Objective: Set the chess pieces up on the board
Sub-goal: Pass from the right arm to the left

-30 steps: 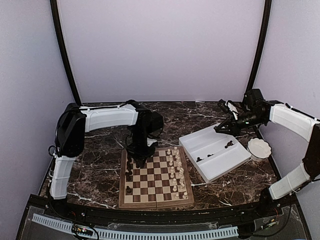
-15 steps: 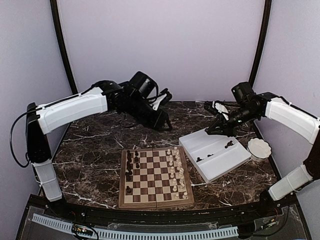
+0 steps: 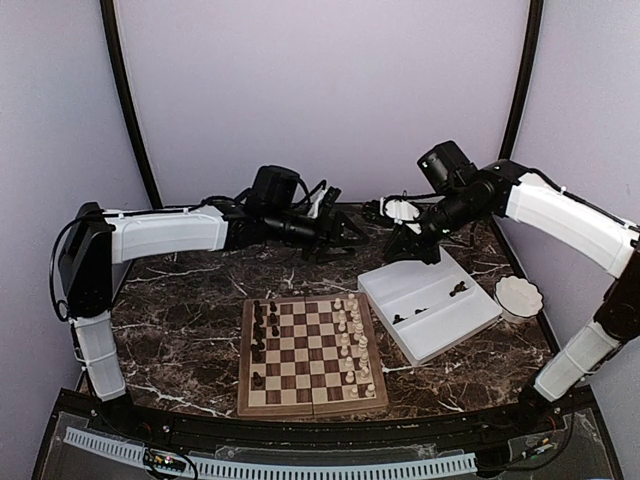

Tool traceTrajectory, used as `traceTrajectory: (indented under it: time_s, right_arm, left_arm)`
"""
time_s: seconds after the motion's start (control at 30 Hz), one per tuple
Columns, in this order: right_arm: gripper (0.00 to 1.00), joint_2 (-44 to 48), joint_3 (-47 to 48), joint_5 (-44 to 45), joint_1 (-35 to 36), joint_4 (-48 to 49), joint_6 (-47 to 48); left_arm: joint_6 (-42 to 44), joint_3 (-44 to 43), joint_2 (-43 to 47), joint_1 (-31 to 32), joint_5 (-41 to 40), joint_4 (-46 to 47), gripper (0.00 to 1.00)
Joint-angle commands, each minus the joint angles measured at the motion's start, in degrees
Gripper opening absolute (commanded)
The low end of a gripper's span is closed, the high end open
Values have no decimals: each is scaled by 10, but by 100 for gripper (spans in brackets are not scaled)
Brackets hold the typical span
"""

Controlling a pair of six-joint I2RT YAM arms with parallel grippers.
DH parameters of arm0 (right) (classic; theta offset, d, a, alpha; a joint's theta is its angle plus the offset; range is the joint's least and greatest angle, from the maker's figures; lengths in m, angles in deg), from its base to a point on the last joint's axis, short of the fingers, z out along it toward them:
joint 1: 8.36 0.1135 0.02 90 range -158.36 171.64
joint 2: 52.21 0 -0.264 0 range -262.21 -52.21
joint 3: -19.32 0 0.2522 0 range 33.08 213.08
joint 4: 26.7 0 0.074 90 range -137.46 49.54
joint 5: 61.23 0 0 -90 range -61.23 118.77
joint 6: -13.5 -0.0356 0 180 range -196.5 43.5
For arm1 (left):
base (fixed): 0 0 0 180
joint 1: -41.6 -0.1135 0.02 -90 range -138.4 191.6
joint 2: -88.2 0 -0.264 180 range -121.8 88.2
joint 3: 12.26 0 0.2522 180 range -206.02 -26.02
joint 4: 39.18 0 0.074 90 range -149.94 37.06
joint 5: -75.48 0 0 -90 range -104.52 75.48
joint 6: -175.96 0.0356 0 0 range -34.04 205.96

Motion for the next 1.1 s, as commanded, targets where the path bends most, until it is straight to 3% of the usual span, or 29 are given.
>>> traceTrajectory:
  time_s: [0.0,0.6,1.07]
  right_arm:
    - [6,-23,50,36,21,-10,-3]
    - [8,-53,102,34,41,-22,-15]
    - [9,-53,117,22,43,-26,-18]
  left_arm:
    - [-75,13,9,8,69,101,61]
    - [-117,35,-4,14,103,166,31]
    - [-141,27,-27,16,121,197,20]
